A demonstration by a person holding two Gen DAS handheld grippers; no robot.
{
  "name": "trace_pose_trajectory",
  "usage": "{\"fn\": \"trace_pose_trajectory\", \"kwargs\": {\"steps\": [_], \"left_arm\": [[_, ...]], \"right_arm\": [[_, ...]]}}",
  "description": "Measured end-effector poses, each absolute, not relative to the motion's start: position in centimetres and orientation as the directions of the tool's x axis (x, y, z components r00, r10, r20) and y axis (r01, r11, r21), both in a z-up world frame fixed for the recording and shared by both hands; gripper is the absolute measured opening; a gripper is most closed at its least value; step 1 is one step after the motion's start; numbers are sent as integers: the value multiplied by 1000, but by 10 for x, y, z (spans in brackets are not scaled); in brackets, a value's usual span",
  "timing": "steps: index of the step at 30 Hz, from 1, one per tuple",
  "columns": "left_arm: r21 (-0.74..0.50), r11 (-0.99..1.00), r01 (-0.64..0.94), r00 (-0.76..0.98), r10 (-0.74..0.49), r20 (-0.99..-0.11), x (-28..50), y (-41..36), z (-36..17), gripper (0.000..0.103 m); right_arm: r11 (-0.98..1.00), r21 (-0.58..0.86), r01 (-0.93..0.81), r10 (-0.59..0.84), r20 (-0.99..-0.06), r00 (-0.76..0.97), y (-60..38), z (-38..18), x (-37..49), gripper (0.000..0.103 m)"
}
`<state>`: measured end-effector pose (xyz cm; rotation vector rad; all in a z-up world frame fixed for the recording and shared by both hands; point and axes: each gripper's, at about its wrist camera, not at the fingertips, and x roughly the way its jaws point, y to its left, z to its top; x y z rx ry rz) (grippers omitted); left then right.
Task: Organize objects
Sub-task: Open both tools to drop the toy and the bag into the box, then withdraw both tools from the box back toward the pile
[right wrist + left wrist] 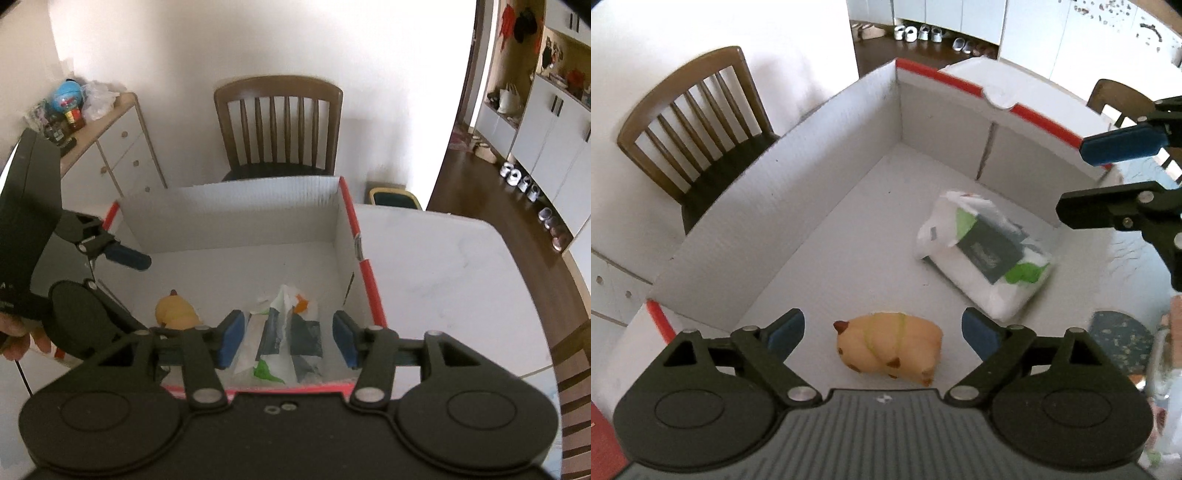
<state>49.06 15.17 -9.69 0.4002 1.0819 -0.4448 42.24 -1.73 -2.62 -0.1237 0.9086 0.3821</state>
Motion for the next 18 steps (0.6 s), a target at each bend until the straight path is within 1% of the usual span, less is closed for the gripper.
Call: {"fn": "trace_pose_trajectory", "kwargs": {"steps": [2, 7, 11, 18], "left_arm": [[111, 841, 529, 420, -146, -896, 484, 148, -89, 92], [108, 852, 513, 455, -163, -875, 462, 146, -59, 92], [122, 855, 504, 472, -154, -868, 443, 136, -51, 92], [91, 881, 464, 506, -180, -844, 400, 126, -31, 93]], "right_arm": [[920, 45, -388, 274, -783, 559, -21, -21, 417, 55], [912, 51, -407, 296, -768, 568, -32, -8, 401, 56], [898, 50, -437, 320, -754, 573, -41, 3, 382, 58], [886, 56, -461, 348, -736, 580, -70, 14, 349, 61]]}}
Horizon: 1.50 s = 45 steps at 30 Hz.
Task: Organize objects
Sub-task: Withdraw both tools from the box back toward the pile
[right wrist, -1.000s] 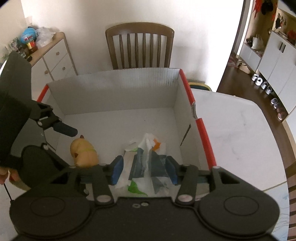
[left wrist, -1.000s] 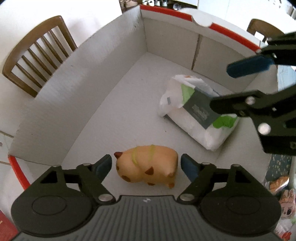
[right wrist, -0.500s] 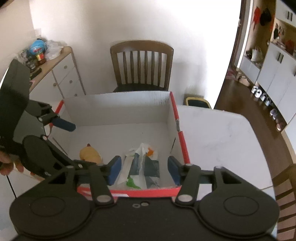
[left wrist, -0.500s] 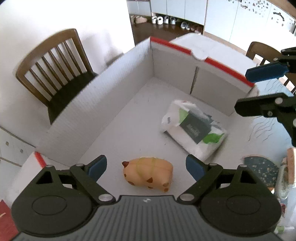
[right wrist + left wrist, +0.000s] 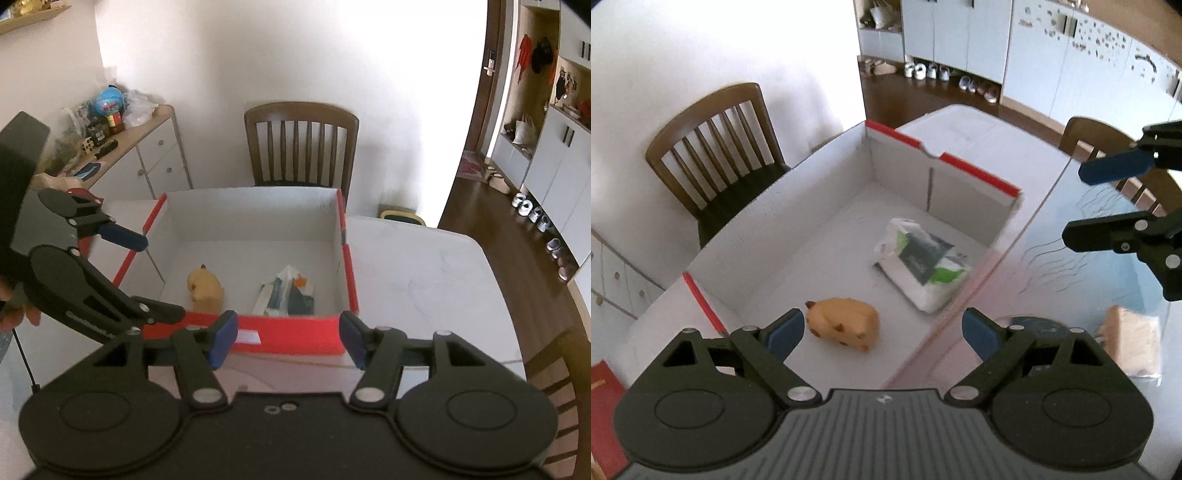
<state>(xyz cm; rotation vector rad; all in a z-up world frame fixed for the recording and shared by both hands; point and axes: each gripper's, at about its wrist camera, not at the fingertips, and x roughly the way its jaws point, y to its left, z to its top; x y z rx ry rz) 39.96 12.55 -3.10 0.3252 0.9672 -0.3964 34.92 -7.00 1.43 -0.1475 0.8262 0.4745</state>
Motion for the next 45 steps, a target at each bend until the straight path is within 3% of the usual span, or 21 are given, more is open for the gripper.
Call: {"fn": "trace_pose_trajectory", "kwargs": {"steps": [22, 42, 45], "left_arm": [[68, 944, 322, 629, -160, -761, 267, 80, 9, 93], [-50, 992, 114, 717, -117, -687, 155, 75, -29, 93], [-60, 996, 69, 718, -91, -690, 145, 76, -41, 103]], "right_arm": [[849, 94, -520, 434, -686, 584, -148, 21, 262, 69], [855, 91, -511, 432, -671, 603, -197, -10, 203, 98], [859, 82, -506, 420, -678, 603, -201, -20, 198, 100]]}}
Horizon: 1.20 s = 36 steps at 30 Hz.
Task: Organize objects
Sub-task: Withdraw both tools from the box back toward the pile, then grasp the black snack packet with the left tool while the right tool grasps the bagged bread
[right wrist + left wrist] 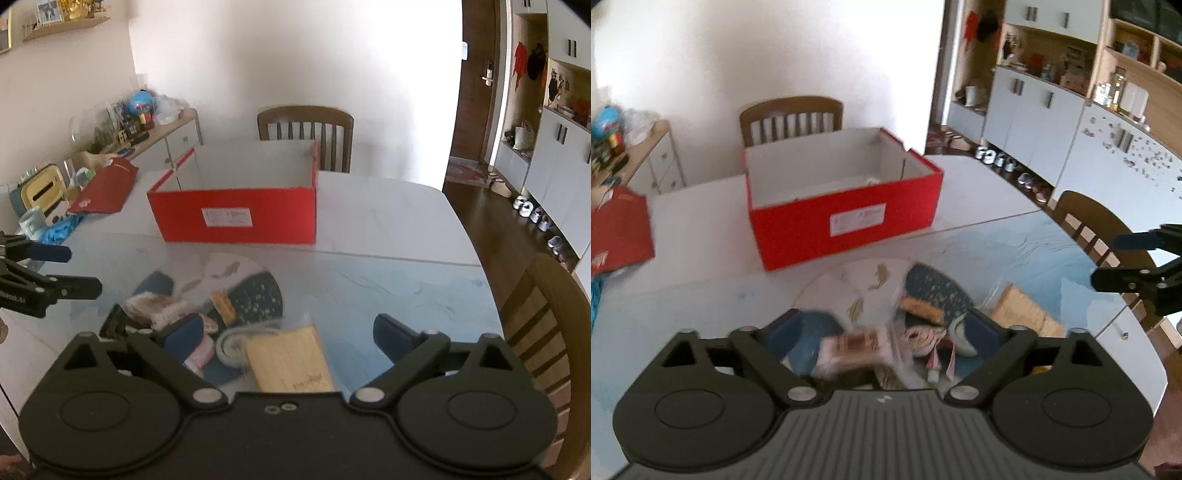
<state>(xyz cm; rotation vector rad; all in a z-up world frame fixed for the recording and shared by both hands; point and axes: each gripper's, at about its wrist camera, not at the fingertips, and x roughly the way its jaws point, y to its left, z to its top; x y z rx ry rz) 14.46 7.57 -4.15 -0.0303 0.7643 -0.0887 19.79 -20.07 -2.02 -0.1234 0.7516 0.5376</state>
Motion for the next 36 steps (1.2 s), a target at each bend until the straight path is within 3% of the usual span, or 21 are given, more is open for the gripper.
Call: {"fn": "trace_pose_trajectory", "kwargs": {"steps": [9, 19, 36], "left_arm": [[-84, 995, -47, 687, -29, -726, 134, 81, -83, 103], [20, 995, -93, 630, 74, -773, 149, 89, -129, 103], [-13, 995, -97, 551, 43, -834, 178, 101, -165, 103]], "right_arm": [[867, 32, -498, 366, -720, 590, -207, -59, 194, 101], [844, 3, -536, 343, -771, 537, -197, -94, 203, 101], [812, -26, -583, 311, -826, 470, -175, -128, 228, 101]]}}
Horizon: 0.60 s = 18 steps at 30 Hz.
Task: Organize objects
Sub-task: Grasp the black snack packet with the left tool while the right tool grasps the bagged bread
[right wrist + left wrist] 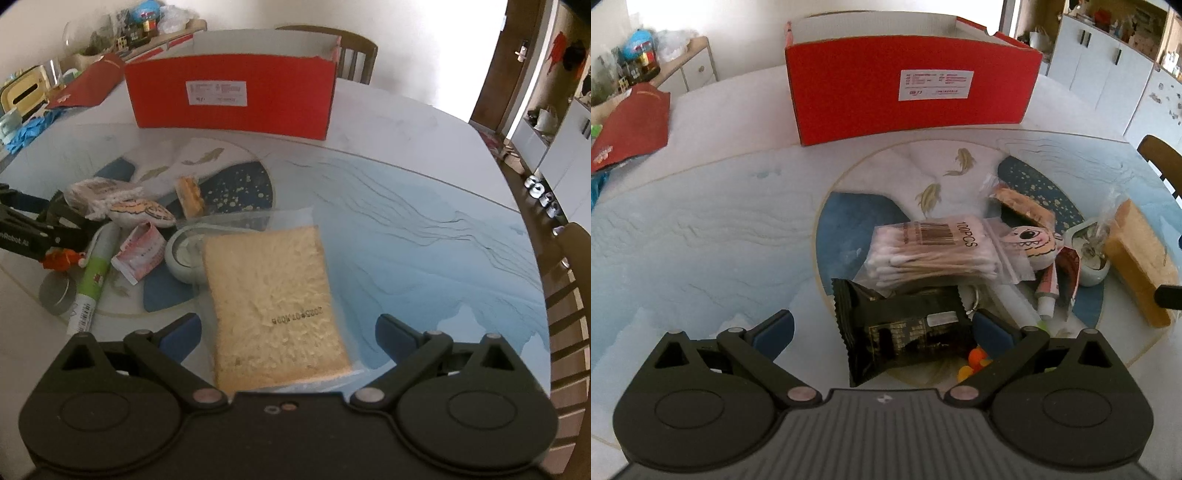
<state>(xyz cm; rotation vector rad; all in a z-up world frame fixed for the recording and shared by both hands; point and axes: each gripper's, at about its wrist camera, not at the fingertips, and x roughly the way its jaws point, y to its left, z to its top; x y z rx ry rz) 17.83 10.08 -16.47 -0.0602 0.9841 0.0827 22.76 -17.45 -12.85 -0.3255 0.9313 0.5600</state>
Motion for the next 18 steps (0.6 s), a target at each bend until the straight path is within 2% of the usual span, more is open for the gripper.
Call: {"fn": "trace_pose_trajectory", "kwargs": {"steps": [8, 12, 15, 18], "left_arm": [[-29, 995, -91, 558, 27, -829, 180, 105, -168, 103], [-56, 994, -99, 564, 10, -826, 179, 108, -167, 102], [-69, 993, -101, 572, 1, -820, 175, 109, -165, 95], [-77, 992, -98, 578, -7, -816, 172, 110, -162, 81]], "right_arm": [[800, -17, -600, 316, -837, 446, -168, -137, 233, 98], [803, -11, -597, 319, -837, 444, -166, -137, 233, 94], [802, -14, -597, 318, -836, 446, -164, -136, 231, 90], [807, -14, -591, 315, -835, 450, -164, -135, 230, 83]]}}
